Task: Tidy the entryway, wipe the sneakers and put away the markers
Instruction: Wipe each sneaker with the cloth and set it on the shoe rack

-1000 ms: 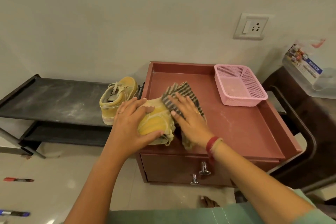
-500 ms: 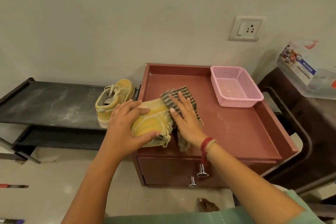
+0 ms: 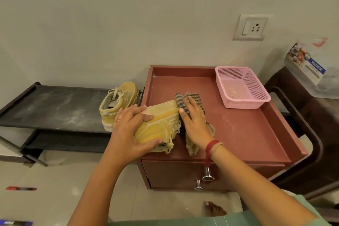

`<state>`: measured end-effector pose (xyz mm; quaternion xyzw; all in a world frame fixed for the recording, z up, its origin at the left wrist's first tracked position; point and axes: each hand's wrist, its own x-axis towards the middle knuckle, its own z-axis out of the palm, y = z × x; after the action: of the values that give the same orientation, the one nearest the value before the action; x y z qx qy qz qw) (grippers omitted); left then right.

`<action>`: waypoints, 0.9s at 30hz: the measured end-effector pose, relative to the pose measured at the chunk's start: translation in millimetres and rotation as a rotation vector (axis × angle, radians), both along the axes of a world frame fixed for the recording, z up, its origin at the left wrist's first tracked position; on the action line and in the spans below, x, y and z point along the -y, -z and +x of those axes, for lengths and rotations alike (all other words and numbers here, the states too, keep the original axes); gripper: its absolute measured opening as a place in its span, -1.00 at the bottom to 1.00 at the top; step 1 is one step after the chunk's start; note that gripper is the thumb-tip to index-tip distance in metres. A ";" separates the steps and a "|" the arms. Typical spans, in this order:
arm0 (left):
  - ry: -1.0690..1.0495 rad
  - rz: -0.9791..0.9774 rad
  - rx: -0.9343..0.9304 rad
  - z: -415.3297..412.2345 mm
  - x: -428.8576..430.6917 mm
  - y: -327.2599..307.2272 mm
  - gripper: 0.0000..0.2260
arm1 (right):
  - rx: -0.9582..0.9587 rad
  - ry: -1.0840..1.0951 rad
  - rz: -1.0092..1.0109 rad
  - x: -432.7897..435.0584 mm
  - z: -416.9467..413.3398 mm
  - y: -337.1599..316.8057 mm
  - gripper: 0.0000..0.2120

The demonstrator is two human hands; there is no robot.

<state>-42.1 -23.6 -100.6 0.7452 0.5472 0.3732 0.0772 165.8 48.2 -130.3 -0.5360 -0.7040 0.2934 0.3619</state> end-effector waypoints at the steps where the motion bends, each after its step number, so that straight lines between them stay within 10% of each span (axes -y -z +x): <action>1: -0.005 -0.004 0.001 -0.4 -0.5 0.0 -0.43 | -0.003 -0.025 0.017 2.2 0.2 -0.1 -0.58; 6: -0.013 -0.020 0.006 0.5 2.2 -1.4 -0.44 | -0.611 0.200 -0.429 -14.8 24.1 -7.6 -0.73; 8: -0.021 -0.034 0.019 1.7 2.8 -4.5 -0.44 | -0.684 0.359 -0.302 -13.3 26.6 -20.5 -0.69; 19: -0.029 -0.078 0.268 6.2 9.5 -9.3 0.13 | 0.343 -0.340 0.222 44.7 -68.3 -54.3 -0.58; 27: -0.026 -0.080 0.181 -0.9 7.9 -7.3 0.15 | 0.344 -0.208 0.144 25.1 -53.0 -32.7 -0.51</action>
<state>-43.0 -31.6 -93.3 0.6976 0.5623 0.4176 0.1511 112.8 23.1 -97.6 -0.4753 -0.8261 0.1823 0.2417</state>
